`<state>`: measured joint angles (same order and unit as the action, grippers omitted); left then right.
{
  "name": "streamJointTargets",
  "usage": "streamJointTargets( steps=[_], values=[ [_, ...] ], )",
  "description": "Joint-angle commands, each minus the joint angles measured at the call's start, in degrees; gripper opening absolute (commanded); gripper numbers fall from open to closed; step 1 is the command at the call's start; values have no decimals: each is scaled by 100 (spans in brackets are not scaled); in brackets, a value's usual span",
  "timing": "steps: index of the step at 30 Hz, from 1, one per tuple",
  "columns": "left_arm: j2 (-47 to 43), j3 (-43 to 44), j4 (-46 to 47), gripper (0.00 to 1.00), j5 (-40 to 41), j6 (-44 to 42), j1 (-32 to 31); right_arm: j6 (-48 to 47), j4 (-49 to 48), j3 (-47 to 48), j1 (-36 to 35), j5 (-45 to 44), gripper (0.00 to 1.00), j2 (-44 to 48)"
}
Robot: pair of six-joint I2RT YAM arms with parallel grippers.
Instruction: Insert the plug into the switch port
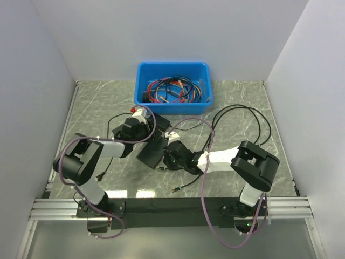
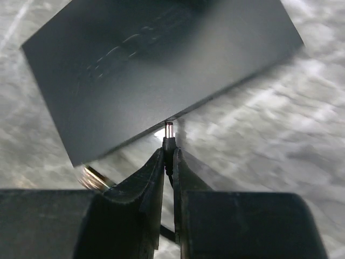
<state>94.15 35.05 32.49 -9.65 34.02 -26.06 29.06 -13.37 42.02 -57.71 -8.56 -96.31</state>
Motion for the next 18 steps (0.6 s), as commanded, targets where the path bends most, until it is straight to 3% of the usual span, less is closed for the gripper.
streamJointTargets(
  steps=[1, 9, 18],
  values=[
    [156, 257, 477, 55, -590, -167, -13, 214, -254, 70, -82, 12, 0, -247],
    [236, 477, 170, 53, -556, -352, -4, 205, -62, 70, -144, -146, 0, -99],
    [130, 170, 468, 54, -503, -449, 119, 153, 1090, -229, -82, -594, 0, 1026]
  ],
)
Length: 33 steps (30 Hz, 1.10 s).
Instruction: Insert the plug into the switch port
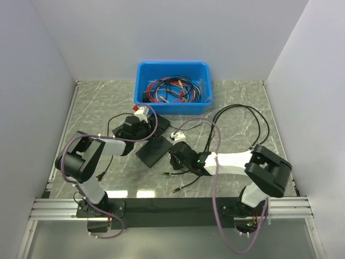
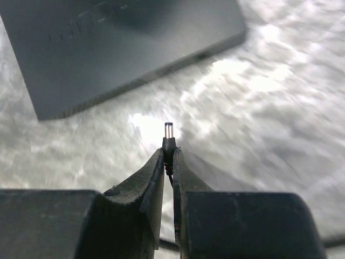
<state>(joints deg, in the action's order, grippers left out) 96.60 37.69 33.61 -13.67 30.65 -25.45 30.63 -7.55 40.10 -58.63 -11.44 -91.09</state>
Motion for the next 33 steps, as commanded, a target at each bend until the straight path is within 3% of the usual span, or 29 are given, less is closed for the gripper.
streamJointTargets(
  steps=[1, 6, 15, 33],
  values=[
    [-115, -200, 566, 54, -153, -104, 58, -48, 570, -28, 10, -315, 0, 661],
    [-71, -473, 1121, 54, -294, 54, 58, -400, 825, 68, 159, -245, 0, 812],
    [157, -834, 1982, 53, -865, 107, 58, -760, 764, 297, 563, -42, 0, 241],
    [333, -913, 1904, 51, -725, 2, 102, -1007, 456, 798, 616, 555, 0, -497]
  ],
)
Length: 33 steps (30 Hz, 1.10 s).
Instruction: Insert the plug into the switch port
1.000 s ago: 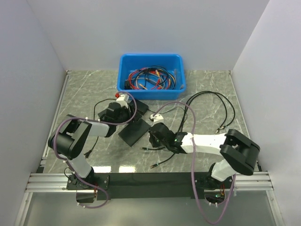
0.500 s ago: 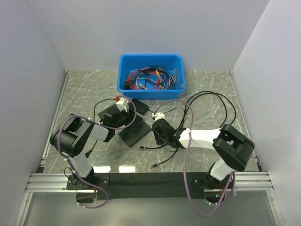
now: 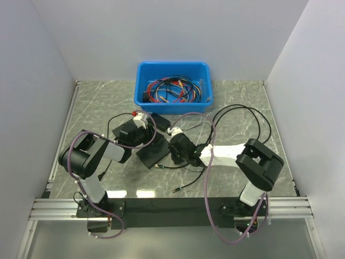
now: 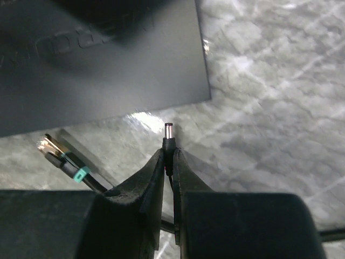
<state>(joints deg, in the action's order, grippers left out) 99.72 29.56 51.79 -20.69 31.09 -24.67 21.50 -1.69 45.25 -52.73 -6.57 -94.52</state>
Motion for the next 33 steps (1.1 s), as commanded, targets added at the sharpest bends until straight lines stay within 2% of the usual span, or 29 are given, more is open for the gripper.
streamJointTargets(
  steps=[1, 24, 33],
  values=[
    [30, -100, 77, 51, -23, -42, 14, -102, -112, 334, 35, 68, 0, -189],
    [118, -47, -99, 50, -5, -156, 23, -93, 38, 528, 219, -204, 0, -374],
    [249, 32, -134, 49, -111, -156, 23, -155, -94, 598, 228, 41, 0, -409]
  ],
)
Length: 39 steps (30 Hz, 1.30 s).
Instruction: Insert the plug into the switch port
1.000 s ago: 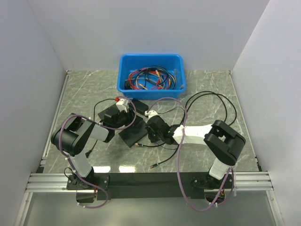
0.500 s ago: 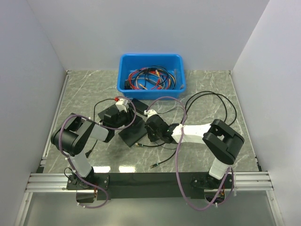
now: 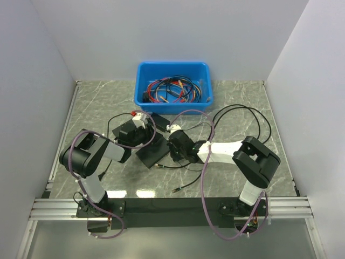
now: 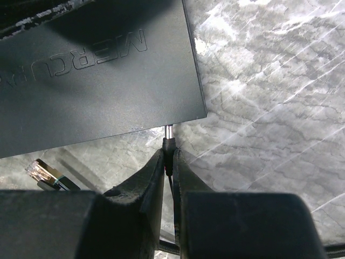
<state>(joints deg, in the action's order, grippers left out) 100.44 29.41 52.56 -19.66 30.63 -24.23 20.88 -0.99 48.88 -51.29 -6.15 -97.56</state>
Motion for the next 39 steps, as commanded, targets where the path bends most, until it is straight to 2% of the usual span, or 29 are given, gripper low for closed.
streamJointTargets(
  steps=[1, 39],
  values=[
    [177, 56, -219, 49, -222, -110, -21, -102, -164, 244, 75, 35, 0, -114],
    [283, 135, -351, 48, -187, -154, -20, -155, -199, 675, -22, 229, 0, -62]
  ],
)
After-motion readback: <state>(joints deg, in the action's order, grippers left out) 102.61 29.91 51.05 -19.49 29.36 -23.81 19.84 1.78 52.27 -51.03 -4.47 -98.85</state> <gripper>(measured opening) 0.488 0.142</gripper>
